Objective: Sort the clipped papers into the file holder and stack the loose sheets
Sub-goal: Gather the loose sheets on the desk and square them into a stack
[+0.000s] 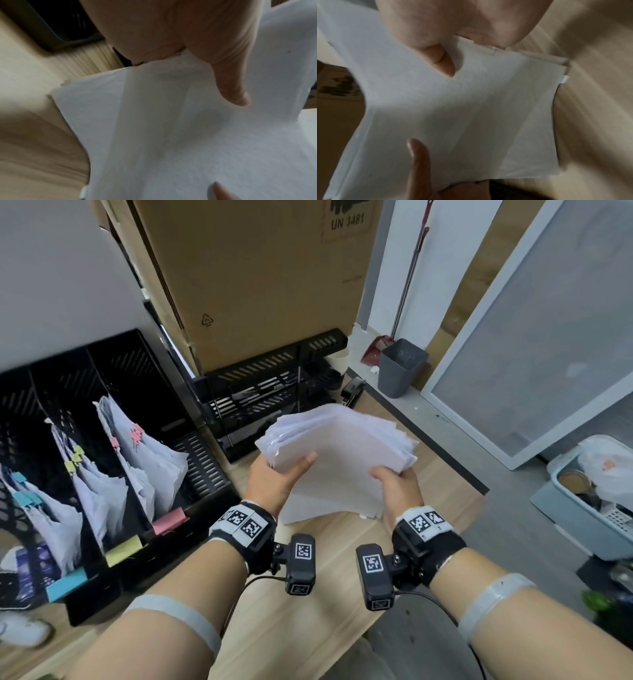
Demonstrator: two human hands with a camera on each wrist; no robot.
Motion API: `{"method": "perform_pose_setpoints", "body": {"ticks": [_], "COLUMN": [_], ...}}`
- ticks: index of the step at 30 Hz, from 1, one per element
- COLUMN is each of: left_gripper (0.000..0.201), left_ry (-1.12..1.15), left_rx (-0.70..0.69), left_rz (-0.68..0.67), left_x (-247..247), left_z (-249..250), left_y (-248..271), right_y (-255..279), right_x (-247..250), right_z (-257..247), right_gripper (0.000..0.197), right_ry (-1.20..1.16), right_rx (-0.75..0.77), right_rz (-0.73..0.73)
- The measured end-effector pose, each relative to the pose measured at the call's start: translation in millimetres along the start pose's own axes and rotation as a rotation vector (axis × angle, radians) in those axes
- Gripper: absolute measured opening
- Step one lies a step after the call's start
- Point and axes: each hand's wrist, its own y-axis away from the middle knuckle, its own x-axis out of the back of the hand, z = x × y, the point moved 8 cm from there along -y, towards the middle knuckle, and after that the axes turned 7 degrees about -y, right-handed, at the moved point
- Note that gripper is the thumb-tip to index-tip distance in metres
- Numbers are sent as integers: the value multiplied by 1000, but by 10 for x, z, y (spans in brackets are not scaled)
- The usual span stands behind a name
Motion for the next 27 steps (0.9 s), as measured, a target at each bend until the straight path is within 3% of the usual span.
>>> {"method": "perform_pose_setpoints", "body": {"ticks": [2,4,9,13,19,24,27], "left_gripper": [56,54,68,57,85,48,49], "left_ry": [23,23,27,-15,-20,-109,-93], "left_rx": [-46,-84,-46,-41,25,116,184], "left_rz": [-10,-13,-8,-40,-26,-81,-81], "left_x": [-58,-59,-7,-36,-64,-34,-49], "left_z": [159,285,154,51,-206,-504,-698], "left_y": [-55,-107,-115,-83,-125,-96,-41], "right_y": [-11,-9,36,-69,-208,-344,-425], "right_x": [-44,-72,79,119,170,245,287], "right_z": [-71,-179,-42,-20,64,113,233], "right_gripper": [55,53,48,45,37,32,34], "right_ry": [-66,-113,20,15,55,157,280], "right_rx": [-2,28,-27,-20,9,36,60], "right_rz": [-13,-31,7,-16,-9,-67,-85]}}
